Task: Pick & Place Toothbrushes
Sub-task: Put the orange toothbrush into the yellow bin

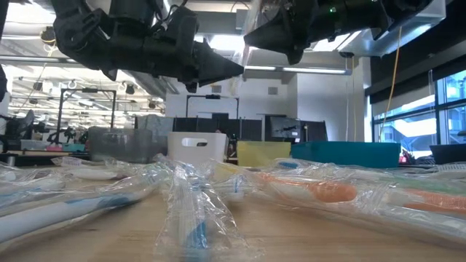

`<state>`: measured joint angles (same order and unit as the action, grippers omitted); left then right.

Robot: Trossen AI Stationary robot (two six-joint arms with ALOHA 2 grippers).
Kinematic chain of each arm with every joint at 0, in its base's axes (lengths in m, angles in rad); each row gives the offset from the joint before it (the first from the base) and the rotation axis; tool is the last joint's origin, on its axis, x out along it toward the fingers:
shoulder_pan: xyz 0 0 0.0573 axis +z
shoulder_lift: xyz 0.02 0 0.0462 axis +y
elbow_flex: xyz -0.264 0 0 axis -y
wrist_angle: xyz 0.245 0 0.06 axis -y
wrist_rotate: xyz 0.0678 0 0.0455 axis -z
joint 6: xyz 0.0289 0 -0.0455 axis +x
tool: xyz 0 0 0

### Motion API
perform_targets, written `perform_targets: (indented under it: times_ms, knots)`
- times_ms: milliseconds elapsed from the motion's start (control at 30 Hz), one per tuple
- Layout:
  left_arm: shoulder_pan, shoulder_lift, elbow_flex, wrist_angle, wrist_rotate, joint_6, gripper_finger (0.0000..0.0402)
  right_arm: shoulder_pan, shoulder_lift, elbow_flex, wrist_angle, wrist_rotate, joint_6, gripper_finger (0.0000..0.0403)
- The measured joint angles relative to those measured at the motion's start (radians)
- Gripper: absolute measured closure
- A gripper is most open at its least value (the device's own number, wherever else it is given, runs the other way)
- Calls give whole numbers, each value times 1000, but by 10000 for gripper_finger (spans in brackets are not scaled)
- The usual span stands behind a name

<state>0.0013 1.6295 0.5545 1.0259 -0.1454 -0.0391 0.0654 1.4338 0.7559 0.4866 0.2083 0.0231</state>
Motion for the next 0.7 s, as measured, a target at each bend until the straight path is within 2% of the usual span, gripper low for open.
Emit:
perform_targets:
  times_ms: [133,333,700]
  knots:
    - [0,-2,1,-18,3,0,387,0,0,0,-6,1,29,369]
    - [-1,-2,1,-32,-16,1,374,-1,0,0,-16,9,48,395]
    - [-2,0,0,-52,-16,17,295,-15,-1,0,-33,16,102,392]
